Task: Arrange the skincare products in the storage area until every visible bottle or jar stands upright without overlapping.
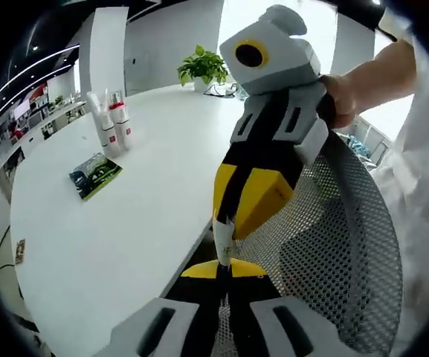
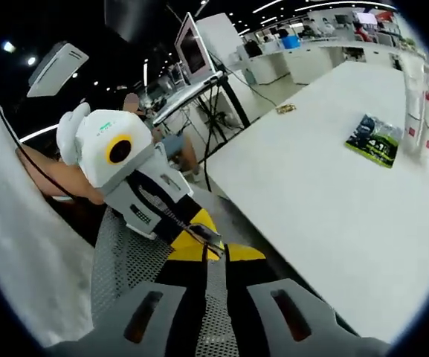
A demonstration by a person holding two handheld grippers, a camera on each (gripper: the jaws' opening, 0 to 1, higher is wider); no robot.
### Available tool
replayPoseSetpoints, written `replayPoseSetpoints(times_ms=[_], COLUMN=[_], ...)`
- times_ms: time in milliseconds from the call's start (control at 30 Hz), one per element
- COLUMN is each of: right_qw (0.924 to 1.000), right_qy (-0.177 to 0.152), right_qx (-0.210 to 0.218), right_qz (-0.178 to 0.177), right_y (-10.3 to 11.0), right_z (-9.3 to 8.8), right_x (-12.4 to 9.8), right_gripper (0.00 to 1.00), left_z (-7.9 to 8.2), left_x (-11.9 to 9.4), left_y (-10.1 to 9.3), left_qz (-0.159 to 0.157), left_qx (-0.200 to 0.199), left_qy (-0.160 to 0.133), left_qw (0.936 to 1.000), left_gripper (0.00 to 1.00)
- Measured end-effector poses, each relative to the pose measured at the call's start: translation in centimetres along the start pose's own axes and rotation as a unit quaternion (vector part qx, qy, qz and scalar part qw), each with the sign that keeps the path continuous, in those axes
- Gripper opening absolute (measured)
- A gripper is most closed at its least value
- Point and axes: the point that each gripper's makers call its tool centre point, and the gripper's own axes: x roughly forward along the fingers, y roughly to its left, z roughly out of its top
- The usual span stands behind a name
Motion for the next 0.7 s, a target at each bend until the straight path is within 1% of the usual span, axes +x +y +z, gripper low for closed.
replayPoseSetpoints(times_ms=[33, 67, 100, 133, 167, 233, 267, 300, 333, 367, 400, 433, 500, 600, 667, 700], right_qw=[1.0000, 0.9999, 0.9996, 0.9995, 0.9996, 0.9992, 0.9988, 0.9987, 0.9982, 0.9972, 0.9966, 0.9956, 0.9922, 0.9915, 0.9877, 0.9835], right_qy=[0.004, 0.004, 0.003, 0.010, 0.010, 0.005, -0.009, -0.009, -0.011, -0.011, 0.000, 0.006, 0.023, 0.026, 0.032, 0.037], right_qx=[-0.003, -0.013, -0.027, -0.029, -0.028, -0.041, -0.047, -0.048, -0.056, -0.069, -0.077, -0.090, -0.123, -0.127, -0.153, -0.177], right_qz=[0.004, 0.001, -0.002, 0.000, 0.000, 0.001, 0.004, 0.011, 0.016, 0.029, 0.029, 0.024, -0.009, -0.006, -0.004, -0.013], right_y=[0.4, 0.4, 0.3, 0.3, 0.4, 0.6, 0.9, 1.2, 1.5, 1.9, 1.9, 1.7, 0.5, 0.6, 0.5, 0.1], right_z=[-0.2, -0.2, -0.1, -0.3, -0.3, -0.1, 0.4, 0.5, 0.6, 0.7, 0.5, 0.3, -0.2, -0.6, -0.6, -0.4], right_x=[0.0, 0.0, 0.0, 0.0, 0.0, -0.3, -0.4, -0.5, -0.4, -0.3, -0.1, 0.0, 0.0, -0.1, -0.1, -0.1], right_gripper=[0.08, 0.07, 0.07, 0.06, 0.03, 0.01, 0.00, 0.00, 0.00, 0.00, 0.00, 0.00, 0.00, 0.01, 0.01, 0.01], left_z=[-0.2, -0.2, -0.1, -0.3, -0.4, -0.5, -0.8, -1.1, -1.3, -1.3, -1.3, -1.3, -1.4, -1.3, -1.5, -1.7], left_x=[-0.1, 0.0, 0.1, 0.2, 0.2, 0.2, 0.3, 0.6, 0.7, 0.8, 0.8, 0.7, 0.7, 0.7, 0.7, 0.8], left_y=[-0.4, -0.6, -0.2, -0.2, -0.2, 0.0, 0.0, -0.1, -0.2, -0.5, -0.6, -0.4, -0.4, -0.4, -0.4, -0.3], left_qz=[-0.014, -0.019, -0.012, -0.016, -0.016, -0.008, -0.007, -0.010, -0.011, -0.012, -0.013, -0.011, -0.013, -0.014, -0.014, -0.012], left_qx=[-0.009, -0.025, -0.020, -0.028, -0.031, -0.026, -0.029, -0.032, -0.021, -0.022, -0.015, -0.015, -0.018, -0.018, -0.018, -0.016], left_qy=[0.005, 0.009, 0.008, 0.016, 0.017, 0.019, 0.028, 0.038, 0.044, 0.044, 0.046, 0.048, 0.050, 0.048, 0.051, 0.056], left_qw=[0.9999, 0.9995, 0.9997, 0.9993, 0.9992, 0.9995, 0.9992, 0.9987, 0.9988, 0.9987, 0.9988, 0.9987, 0.9985, 0.9986, 0.9984, 0.9982], left_gripper=[0.01, 0.01, 0.01, 0.01, 0.01, 0.01, 0.01, 0.01, 0.01, 0.01, 0.01, 0.01, 0.01, 0.01, 0.01, 0.01])
